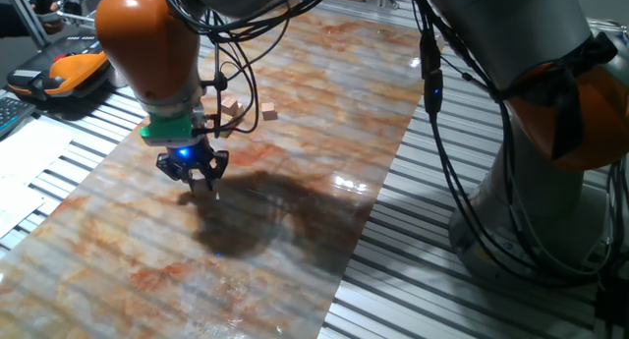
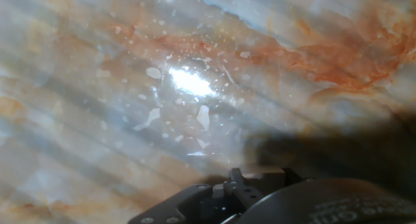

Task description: Stack the blocks into a pyramid shape

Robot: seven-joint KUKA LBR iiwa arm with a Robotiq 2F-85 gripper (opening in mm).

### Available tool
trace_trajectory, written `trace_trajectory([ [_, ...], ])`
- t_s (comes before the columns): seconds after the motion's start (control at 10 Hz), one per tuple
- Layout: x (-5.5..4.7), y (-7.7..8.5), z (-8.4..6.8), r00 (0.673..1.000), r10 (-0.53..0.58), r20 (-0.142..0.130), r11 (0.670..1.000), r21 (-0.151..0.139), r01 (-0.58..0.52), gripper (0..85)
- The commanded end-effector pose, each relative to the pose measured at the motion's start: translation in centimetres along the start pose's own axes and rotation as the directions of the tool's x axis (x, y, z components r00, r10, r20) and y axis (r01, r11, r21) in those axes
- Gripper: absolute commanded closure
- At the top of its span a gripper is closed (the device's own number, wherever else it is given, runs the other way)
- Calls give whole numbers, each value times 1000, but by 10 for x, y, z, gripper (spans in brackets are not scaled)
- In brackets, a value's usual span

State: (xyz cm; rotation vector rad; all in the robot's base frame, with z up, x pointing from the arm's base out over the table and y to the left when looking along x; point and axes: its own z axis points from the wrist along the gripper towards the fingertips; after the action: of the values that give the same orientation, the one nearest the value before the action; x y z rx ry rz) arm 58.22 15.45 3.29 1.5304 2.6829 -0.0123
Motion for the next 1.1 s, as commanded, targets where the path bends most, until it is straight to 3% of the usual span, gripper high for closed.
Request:
trace_trajectory([
  [0.0,-1,2,-4,1000,-16,1,1000,0,16,850],
  [0.3,-6,5,-6,992,-125,24,992,31,124,850],
  [0.4,-9,6,-5,991,-134,22,991,9,134,850],
  [0.6,-11,6,-4,988,-154,29,988,-5,154,850],
  [0.8,-12,8,-7,982,-188,6,982,14,188,850],
  [1.0,-14,8,-12,981,-191,-15,981,14,191,850],
])
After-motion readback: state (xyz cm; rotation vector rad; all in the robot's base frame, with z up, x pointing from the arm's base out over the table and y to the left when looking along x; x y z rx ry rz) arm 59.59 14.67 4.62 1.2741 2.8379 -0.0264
